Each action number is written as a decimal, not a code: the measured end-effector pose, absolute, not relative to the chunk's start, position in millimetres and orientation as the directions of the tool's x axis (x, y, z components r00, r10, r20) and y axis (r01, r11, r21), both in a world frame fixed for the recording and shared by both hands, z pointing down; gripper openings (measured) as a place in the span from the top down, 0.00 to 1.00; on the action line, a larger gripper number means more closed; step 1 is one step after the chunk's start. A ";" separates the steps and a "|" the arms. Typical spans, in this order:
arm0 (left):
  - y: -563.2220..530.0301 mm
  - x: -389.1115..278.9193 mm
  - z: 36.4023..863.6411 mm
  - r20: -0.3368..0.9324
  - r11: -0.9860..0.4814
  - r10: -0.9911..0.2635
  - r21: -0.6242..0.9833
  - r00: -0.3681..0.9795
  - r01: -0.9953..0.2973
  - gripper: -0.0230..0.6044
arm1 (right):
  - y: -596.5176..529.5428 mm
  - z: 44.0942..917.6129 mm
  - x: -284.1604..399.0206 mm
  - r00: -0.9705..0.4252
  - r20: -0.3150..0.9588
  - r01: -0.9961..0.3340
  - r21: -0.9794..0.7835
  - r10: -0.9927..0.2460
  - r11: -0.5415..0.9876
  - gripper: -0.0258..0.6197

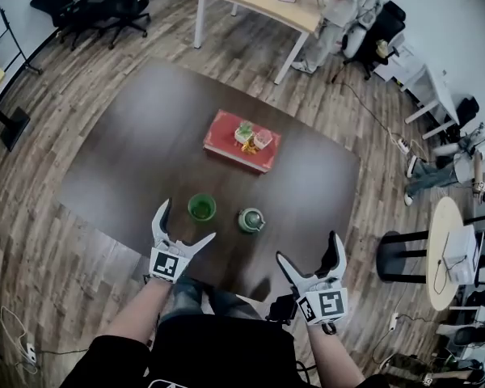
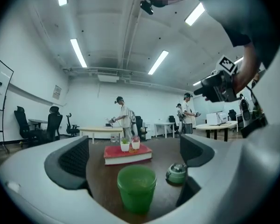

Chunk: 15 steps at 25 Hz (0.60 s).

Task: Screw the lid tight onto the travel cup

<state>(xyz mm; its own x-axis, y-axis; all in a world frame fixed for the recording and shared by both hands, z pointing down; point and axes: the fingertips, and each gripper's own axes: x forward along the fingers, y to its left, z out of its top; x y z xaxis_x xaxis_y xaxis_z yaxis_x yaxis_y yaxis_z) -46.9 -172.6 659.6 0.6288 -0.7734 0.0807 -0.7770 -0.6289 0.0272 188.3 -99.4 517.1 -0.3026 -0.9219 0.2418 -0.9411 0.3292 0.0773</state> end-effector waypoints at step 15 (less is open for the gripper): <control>-235.1 -6.9 788.3 0.132 -0.705 -0.701 0.015 0.700 -0.709 0.09 | -135.1 635.1 167.1 -0.342 0.436 -0.910 0.068 -0.833 0.409 0.03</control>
<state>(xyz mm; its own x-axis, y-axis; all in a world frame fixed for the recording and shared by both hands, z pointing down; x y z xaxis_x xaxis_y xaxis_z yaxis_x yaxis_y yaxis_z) -6.9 -235.1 788.3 0.7004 -0.7014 0.1319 -0.7089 -0.7051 0.0149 167.1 -135.1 635.1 -0.3420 -0.8326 0.4357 -0.9098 0.4094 0.0683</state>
